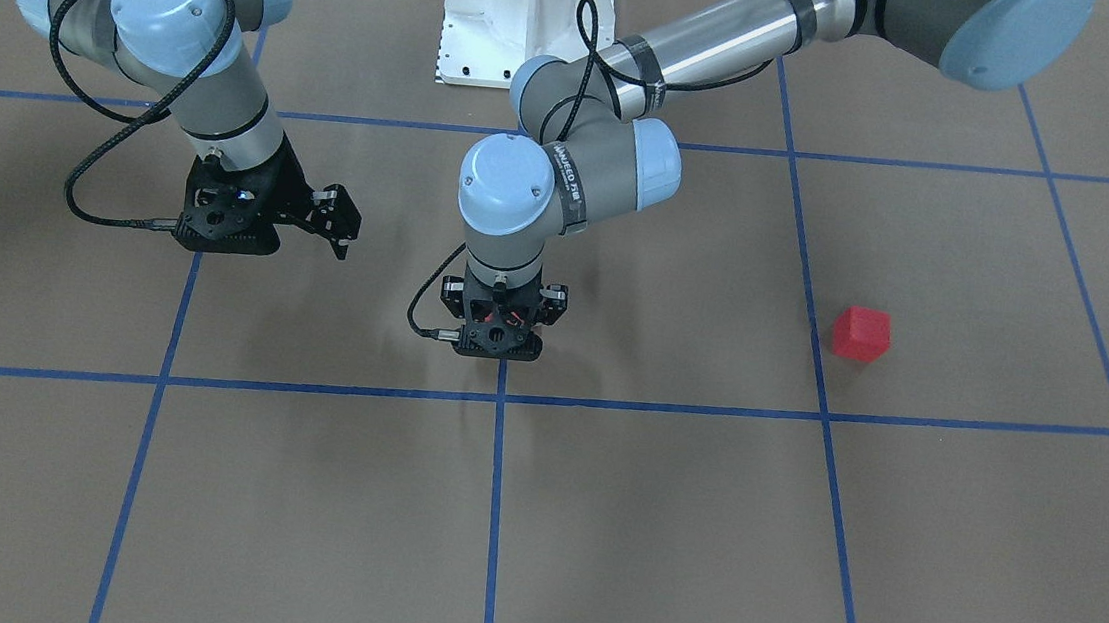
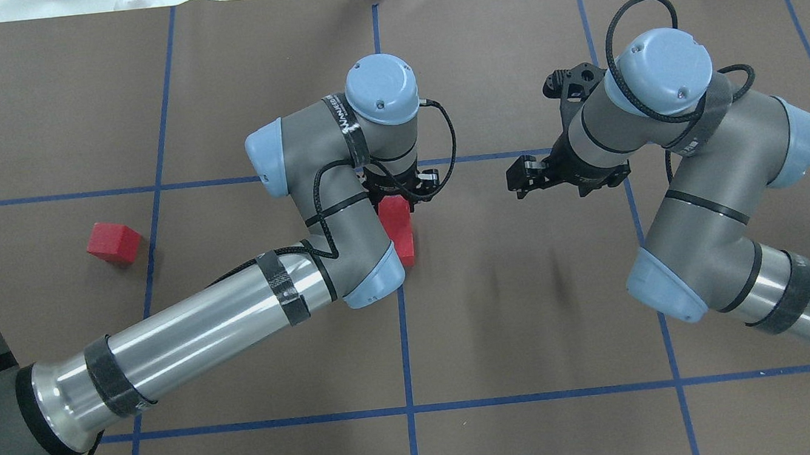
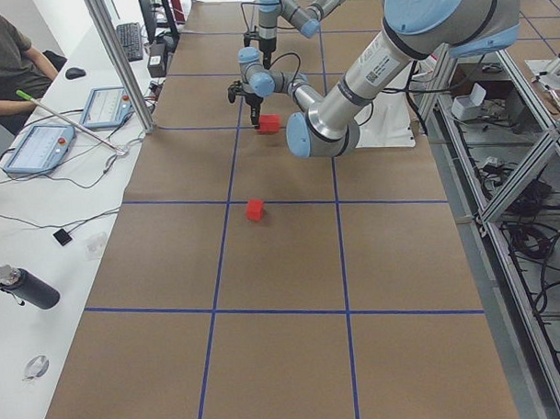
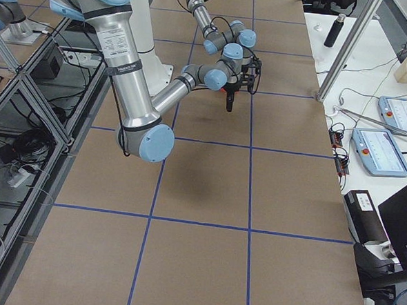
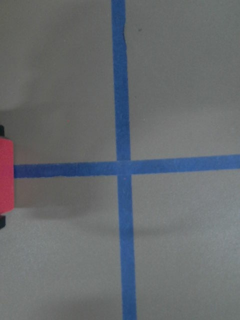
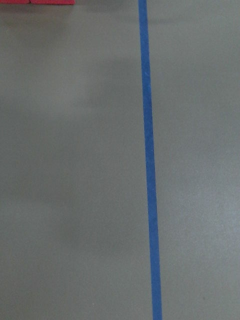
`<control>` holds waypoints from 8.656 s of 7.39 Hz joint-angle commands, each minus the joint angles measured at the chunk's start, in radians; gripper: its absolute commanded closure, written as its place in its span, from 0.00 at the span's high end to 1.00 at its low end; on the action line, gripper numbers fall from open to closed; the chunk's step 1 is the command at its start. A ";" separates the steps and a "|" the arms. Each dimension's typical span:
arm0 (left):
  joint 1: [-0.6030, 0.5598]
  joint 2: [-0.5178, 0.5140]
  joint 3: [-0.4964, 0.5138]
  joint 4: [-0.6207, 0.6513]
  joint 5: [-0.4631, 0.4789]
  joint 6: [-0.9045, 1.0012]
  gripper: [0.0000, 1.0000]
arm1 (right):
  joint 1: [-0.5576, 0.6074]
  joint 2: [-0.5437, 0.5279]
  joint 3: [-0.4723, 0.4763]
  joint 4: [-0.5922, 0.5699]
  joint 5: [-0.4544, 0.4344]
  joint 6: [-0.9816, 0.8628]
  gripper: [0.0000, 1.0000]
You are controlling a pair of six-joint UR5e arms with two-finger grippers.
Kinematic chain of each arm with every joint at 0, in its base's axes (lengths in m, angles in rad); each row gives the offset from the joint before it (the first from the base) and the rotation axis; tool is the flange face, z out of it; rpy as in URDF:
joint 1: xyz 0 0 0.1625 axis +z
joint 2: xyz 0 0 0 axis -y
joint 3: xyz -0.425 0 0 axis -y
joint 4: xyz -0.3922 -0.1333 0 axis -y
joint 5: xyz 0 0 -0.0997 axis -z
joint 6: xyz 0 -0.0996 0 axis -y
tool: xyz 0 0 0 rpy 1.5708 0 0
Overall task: Form red blocks into L shape at center
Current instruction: 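Lower the cube against the placed cube and open the left gripper, then move the left gripper to the remaining red cube, then grasp the remaining red cube with the left gripper, then carry the cube with the left gripper next to the stacked pair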
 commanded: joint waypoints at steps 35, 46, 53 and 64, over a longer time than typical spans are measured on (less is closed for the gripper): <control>-0.266 0.811 -0.570 -0.065 -0.094 0.509 1.00 | -0.003 0.000 -0.011 0.000 0.000 0.000 1.00; -0.378 0.699 -0.647 0.172 -0.196 0.320 0.00 | 0.002 0.006 0.006 0.000 0.000 0.002 1.00; -0.141 0.305 -0.441 0.214 -0.158 -1.157 0.00 | 0.014 -0.003 0.002 0.000 -0.017 -0.002 1.00; -0.026 0.240 -0.283 -0.018 -0.044 -1.605 0.00 | 0.053 -0.034 0.005 0.038 0.032 0.008 1.00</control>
